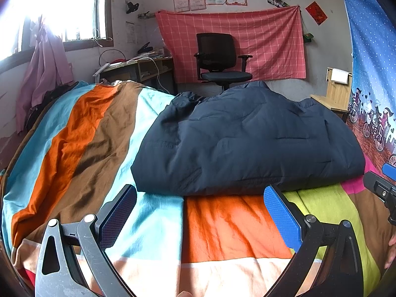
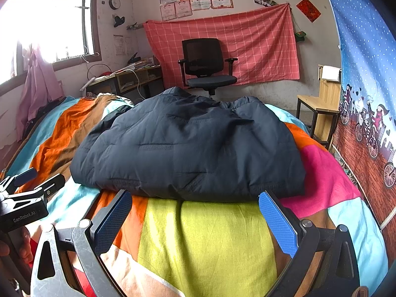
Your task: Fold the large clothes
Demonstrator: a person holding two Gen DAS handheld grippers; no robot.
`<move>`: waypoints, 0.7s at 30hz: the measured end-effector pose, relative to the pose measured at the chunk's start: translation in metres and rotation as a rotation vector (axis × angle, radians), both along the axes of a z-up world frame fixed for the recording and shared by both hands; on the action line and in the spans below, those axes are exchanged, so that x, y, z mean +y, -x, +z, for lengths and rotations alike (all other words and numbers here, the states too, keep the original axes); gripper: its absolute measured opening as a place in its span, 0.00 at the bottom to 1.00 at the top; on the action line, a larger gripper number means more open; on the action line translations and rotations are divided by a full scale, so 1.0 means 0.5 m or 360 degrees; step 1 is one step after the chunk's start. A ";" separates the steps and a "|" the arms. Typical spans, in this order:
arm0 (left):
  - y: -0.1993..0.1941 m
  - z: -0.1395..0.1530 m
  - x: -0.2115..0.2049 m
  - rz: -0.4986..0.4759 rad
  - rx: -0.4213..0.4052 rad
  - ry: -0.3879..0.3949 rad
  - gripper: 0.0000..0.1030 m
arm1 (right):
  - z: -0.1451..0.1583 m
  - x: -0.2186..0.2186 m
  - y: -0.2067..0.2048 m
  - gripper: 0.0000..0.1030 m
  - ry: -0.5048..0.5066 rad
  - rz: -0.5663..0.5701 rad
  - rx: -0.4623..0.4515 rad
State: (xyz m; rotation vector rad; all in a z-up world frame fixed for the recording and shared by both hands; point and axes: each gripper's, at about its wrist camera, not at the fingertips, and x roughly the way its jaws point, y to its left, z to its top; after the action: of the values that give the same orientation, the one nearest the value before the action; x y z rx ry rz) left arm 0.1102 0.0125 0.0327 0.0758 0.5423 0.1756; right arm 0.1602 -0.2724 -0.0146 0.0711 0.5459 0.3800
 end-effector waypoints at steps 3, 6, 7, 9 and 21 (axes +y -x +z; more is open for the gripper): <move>0.000 0.000 -0.002 0.0004 -0.0002 -0.0001 0.98 | 0.000 0.001 0.000 1.00 0.0001 -0.0002 -0.0001; 0.000 0.000 -0.001 0.0004 -0.0001 0.0001 0.98 | 0.000 0.000 0.000 1.00 0.0001 -0.0001 -0.0002; 0.000 0.000 -0.001 0.0003 -0.0001 0.0001 0.98 | 0.000 0.000 0.000 1.00 0.0001 -0.0001 -0.0001; 0.000 0.000 -0.001 0.0003 -0.0001 -0.0001 0.98 | 0.000 0.000 0.000 1.00 0.0001 -0.0001 0.0002; 0.001 -0.002 -0.002 0.0002 0.0015 0.0006 0.98 | -0.001 0.000 0.001 1.00 0.0001 -0.0003 0.0002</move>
State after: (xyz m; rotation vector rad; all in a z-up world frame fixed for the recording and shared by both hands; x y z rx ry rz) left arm 0.1096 0.0114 0.0319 0.0726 0.5520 0.1754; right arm 0.1599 -0.2725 -0.0148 0.0713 0.5473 0.3782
